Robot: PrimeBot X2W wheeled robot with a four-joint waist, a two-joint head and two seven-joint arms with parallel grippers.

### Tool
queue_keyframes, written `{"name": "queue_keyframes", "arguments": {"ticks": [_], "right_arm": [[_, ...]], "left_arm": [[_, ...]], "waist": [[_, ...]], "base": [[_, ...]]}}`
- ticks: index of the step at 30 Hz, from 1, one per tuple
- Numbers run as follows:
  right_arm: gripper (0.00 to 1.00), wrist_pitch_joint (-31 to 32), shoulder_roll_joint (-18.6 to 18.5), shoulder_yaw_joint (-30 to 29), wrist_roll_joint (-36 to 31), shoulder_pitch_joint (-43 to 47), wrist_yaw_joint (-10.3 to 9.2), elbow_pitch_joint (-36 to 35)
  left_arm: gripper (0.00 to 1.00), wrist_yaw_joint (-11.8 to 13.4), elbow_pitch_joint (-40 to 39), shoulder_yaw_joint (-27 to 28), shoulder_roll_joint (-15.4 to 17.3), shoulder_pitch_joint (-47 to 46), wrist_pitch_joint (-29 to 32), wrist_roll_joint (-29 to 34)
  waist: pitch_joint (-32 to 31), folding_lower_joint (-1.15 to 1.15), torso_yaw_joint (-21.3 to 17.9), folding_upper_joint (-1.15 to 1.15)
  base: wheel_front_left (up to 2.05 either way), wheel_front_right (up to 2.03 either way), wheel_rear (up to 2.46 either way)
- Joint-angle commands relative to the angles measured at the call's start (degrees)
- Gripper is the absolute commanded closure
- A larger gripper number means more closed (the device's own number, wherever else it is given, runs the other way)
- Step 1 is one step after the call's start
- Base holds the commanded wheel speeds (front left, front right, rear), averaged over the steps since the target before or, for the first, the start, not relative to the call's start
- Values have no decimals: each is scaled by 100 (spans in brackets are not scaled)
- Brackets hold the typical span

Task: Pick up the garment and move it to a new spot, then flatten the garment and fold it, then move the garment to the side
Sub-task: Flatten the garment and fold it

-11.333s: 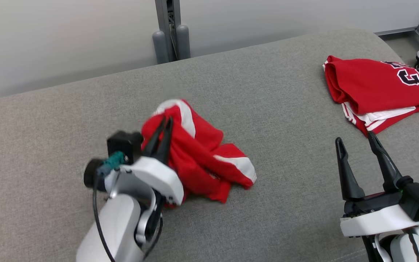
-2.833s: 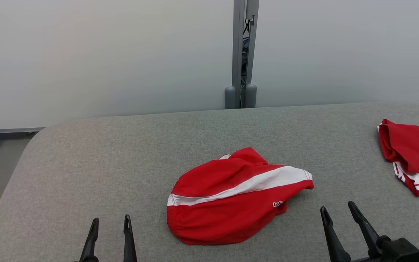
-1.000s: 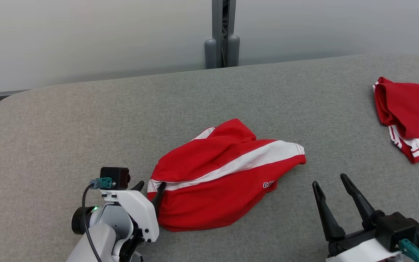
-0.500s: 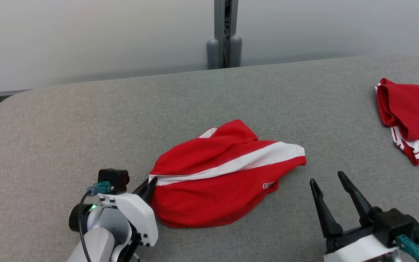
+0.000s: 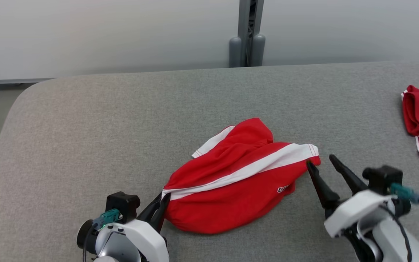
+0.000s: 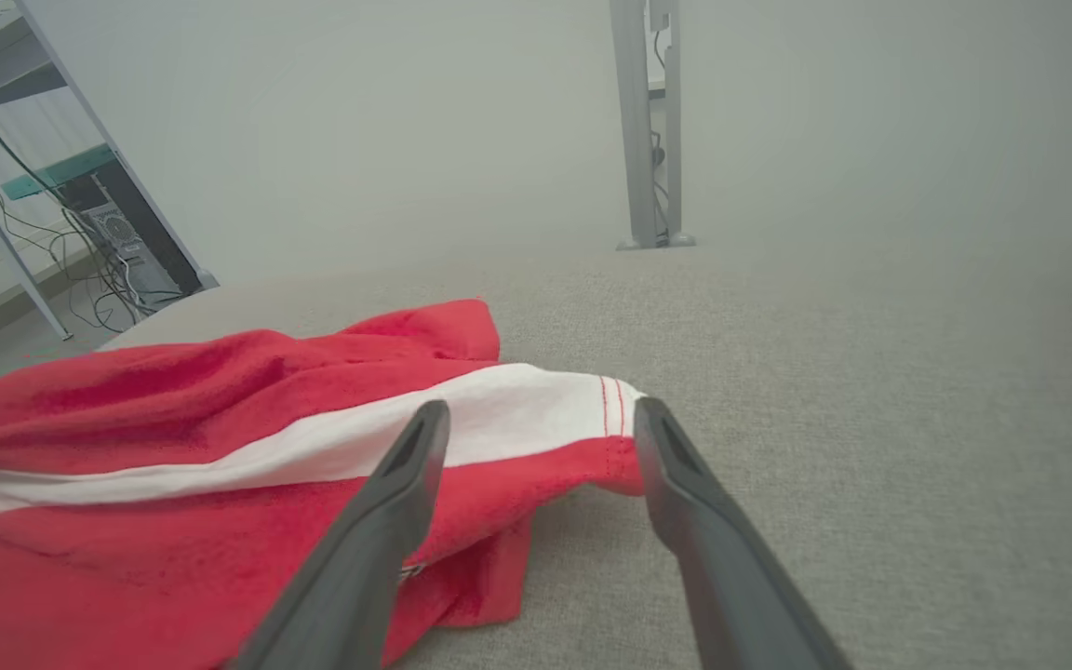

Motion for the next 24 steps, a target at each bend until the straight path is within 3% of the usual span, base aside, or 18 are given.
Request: {"name": "queue_keyframes", "arguments": {"ticks": [1,6,16,24], "right_arm": [[0,180,-107,191,341,-269,-2,170],[0,883,-456,847,1258,-991,-2,609],[0,1719,-954,1549,2437,-1674,-2,986],[0,1712,-1062,2001,2897,-1987,-2,1215]], "left_arm": [[100,51,-98,-5,21,33,11,28],[100,105,-236,-74,-3,20,77,58],[100,122,-354,-134,17,-116,111,73],[100,169,-411,-178,18,-119,136,82]], "waist": [[43,0,58,0],[133,0,171,0],[274,0,319,0],[361,0,362,0]], "base": [[0,0,0],[0,0,0],[0,0,0],[0,0,0]]}}
